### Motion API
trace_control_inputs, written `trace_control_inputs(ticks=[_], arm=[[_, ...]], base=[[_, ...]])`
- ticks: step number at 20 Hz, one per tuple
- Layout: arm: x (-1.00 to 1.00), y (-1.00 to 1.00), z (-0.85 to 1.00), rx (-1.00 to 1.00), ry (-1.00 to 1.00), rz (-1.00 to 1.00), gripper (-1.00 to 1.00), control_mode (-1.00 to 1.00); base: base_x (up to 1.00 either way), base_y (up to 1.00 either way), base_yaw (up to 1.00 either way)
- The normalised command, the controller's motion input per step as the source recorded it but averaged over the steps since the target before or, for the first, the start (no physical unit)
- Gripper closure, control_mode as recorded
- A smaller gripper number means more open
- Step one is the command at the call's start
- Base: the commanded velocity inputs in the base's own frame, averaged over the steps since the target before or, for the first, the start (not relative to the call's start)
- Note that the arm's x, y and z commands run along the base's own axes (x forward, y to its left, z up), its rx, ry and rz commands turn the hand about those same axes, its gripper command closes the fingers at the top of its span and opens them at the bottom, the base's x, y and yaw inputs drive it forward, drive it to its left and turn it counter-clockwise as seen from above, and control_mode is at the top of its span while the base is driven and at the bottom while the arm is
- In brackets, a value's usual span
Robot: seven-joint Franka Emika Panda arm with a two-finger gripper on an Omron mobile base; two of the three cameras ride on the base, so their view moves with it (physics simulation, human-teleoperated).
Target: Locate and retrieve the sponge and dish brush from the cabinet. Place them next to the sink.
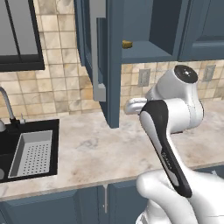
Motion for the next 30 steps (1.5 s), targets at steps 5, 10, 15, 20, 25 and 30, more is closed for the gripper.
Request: trace_control_inputs(ticks=[5, 10, 15, 20, 25, 30], arm=[[0.12, 0.2, -0.59, -0.06, 0.0, 0.27, 1.0, -1.0], [0.33, 0.43, -0.37, 0.0, 0.01, 0.25, 1.0, -1.0], [0.39, 0.32, -0.27, -0.06, 0.03, 0.15, 1.0, -1.0], [0.41, 0.16, -0.21, -0.12, 0.0, 0.02, 1.0, -1.0], [0.48, 0.32, -0.26, -0.13, 0.01, -0.01, 1.0, -1.0], [0.42, 0.29, -0.25, -0.03, -0.02, -0.01, 1.0, -1.0]], base=[[0.0, 0.0, 0.0], [0.0, 0.0, 0.0], [0.0, 0.0, 0.0], [0.0, 0.0, 0.0], [0.0, 0.0, 0.0], [0.0, 0.0, 0.0]])
